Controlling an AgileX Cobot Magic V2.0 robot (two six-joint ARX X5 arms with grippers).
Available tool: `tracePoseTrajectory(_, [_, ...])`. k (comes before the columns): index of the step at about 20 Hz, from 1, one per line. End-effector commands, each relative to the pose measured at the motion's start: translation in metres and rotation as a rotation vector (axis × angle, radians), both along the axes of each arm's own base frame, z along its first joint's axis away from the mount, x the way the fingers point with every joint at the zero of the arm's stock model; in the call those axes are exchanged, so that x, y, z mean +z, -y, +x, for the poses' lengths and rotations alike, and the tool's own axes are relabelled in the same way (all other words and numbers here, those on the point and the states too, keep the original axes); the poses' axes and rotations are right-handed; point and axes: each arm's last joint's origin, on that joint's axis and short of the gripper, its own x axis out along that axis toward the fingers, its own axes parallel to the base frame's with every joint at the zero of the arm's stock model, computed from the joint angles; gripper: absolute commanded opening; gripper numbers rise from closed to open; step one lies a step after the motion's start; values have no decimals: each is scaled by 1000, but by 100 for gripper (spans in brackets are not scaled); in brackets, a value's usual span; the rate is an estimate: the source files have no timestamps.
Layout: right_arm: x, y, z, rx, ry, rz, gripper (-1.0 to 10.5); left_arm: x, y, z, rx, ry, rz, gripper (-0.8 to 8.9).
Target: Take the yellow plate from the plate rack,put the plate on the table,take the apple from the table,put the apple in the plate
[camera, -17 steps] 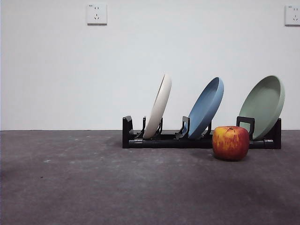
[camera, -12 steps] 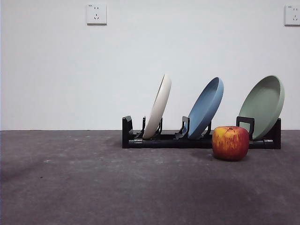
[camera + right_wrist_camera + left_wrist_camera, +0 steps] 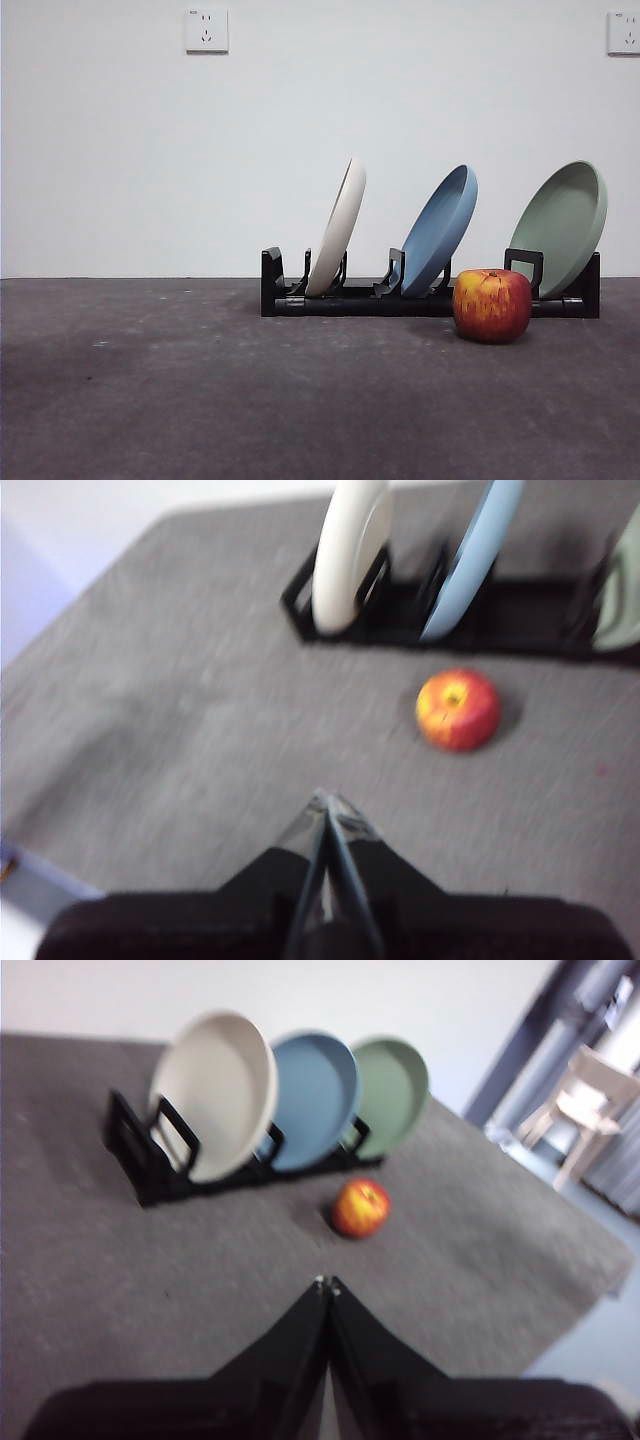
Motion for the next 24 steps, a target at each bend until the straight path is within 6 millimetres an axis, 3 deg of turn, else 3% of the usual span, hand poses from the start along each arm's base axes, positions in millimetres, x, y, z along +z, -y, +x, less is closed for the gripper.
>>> tracePoseTrajectory(1, [-2, -1, 0, 59, -57, -52, -11, 3, 0, -1, -46, -5, 75, -8])
tracePoseTrajectory(9, [-9, -1, 1, 99, -155, -93, 8, 0, 0, -4, -70, -89, 134, 7])
tracePoseTrajectory(10, [-9, -1, 1, 98, -155, -94, 49, 0, 0, -3, -67, -91, 133, 74])
tracePoseTrajectory(11, [-9, -1, 1, 98, -158, -93, 198, 0, 0, -3, -67, -92, 133, 236])
tracePoseTrajectory(12, [-10, -1, 1, 95, -161, -90, 424, 0, 0, -3, -67, -92, 131, 435])
tracePoseTrajectory(13, [-10, -1, 1, 92, -164, -86, 641, 0, 0, -3, -66, -93, 131, 560])
tracePoseTrajectory(14, [-10, -1, 1, 89, -167, -81, 721, 0, 0, -3, -67, -93, 130, 570])
tracePoseTrajectory(19, [-10, -1, 1, 83, -174, -73, 720, 6, 0, 3, -53, -48, 103, 566])
tracePoseTrajectory(24, [-10, -1, 1, 79, -179, -69, 720, 21, 6, 32, -53, -5, 51, 565])
